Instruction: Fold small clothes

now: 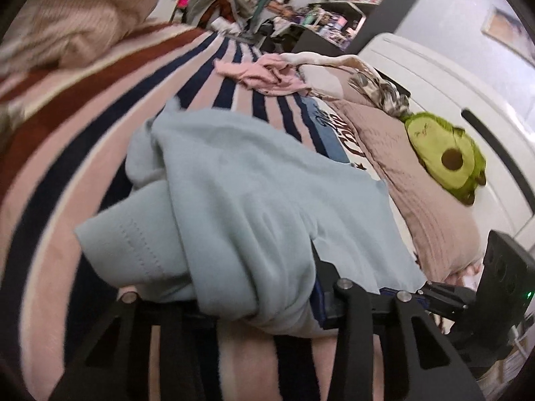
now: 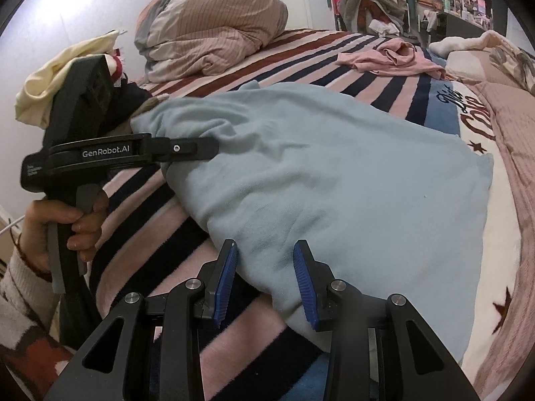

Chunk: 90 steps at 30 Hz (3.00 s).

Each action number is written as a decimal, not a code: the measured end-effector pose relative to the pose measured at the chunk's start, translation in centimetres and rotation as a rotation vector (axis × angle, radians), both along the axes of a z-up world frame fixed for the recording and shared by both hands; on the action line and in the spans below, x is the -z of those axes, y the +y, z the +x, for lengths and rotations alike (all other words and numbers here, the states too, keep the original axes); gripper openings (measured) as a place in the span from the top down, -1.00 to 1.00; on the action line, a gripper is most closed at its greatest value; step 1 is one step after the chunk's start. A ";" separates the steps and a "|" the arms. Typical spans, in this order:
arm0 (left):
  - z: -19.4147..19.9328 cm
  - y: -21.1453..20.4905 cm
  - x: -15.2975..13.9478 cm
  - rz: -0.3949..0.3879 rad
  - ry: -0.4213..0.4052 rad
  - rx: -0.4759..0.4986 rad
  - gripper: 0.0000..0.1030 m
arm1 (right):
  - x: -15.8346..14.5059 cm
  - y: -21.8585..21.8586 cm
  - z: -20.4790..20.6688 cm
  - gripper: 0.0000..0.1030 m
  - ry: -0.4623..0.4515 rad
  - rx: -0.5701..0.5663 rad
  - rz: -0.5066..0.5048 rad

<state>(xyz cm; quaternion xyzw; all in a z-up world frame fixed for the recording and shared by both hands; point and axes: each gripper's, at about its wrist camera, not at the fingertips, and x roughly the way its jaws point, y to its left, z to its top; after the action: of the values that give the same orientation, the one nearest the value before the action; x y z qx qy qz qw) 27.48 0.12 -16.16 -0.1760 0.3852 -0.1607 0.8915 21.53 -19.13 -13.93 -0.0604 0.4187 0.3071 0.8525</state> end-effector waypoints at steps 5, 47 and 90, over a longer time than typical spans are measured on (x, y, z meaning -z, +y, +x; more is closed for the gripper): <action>0.0 -1.6 -2.0 0.073 -0.063 0.040 0.33 | 0.2 -0.2 -0.2 0.41 0.009 0.009 0.022; -6.5 -15.6 -5.1 0.229 -0.227 0.642 -0.32 | -6.8 -14.6 -2.4 0.38 -0.134 0.330 0.184; 0.0 -9.3 -4.3 0.141 -0.175 0.350 -0.35 | -5.0 -12.2 3.2 0.83 -0.056 0.279 -0.019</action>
<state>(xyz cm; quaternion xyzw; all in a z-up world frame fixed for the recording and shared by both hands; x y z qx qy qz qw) 27.45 -9.19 -11.90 -0.0292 0.3412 -0.3005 0.8902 24.73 -31.29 -8.93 -0.0183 0.4019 0.1799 0.8976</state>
